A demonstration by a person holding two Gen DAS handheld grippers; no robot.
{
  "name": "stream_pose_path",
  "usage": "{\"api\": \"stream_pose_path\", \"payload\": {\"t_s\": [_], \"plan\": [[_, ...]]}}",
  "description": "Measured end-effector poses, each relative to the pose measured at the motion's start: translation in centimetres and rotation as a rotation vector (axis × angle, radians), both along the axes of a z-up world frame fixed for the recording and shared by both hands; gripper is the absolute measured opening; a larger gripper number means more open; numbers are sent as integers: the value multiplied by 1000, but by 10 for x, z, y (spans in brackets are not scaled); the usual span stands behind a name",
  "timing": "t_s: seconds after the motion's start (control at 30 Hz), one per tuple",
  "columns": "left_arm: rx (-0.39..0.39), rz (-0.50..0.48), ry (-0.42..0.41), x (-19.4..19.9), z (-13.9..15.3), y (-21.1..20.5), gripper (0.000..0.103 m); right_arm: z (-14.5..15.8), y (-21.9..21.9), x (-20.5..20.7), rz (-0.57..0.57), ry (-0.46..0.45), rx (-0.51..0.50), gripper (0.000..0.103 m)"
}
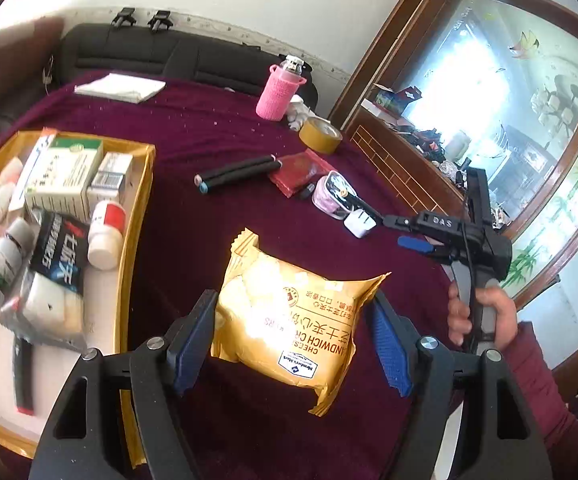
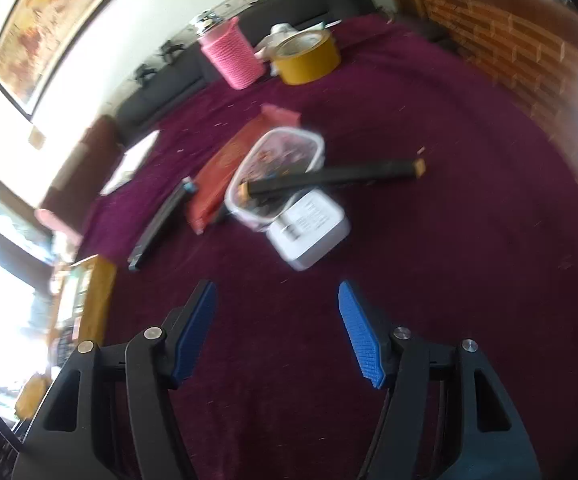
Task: Organize objects
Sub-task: 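Grasp the white plug adapter with the right tool while the left holds the packet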
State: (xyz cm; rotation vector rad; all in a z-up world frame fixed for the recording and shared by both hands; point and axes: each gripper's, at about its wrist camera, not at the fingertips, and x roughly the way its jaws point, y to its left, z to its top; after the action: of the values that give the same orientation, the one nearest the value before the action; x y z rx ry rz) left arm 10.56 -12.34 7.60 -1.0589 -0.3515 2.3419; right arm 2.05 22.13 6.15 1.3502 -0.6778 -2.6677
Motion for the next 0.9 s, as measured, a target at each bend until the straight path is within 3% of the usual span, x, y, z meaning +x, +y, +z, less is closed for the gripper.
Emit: {"api": "stream_pose_path", "payload": {"t_s": [0.07, 0.4, 0.47, 0.53, 0.7, 0.9], "plan": [[13, -3, -6, 4, -1, -3, 68, 3, -1, -9, -27, -35, 83, 62], [-14, 25, 32, 22, 6, -12, 68, -24, -26, -63, 2, -110, 217, 62], [-20, 30, 27, 22, 4, -12, 68, -28, -26, -64, -13, -113, 220, 61], [-21, 37, 14, 21, 2, -12, 68, -31, -20, -62, -42, -119, 207, 50], [-11, 44, -2, 20, -2, -12, 68, -25, -14, -46, -55, -95, 178, 39], [-4, 56, -12, 21, -2, -20, 68, -13, -19, -21, -11, -61, 103, 38]]}}
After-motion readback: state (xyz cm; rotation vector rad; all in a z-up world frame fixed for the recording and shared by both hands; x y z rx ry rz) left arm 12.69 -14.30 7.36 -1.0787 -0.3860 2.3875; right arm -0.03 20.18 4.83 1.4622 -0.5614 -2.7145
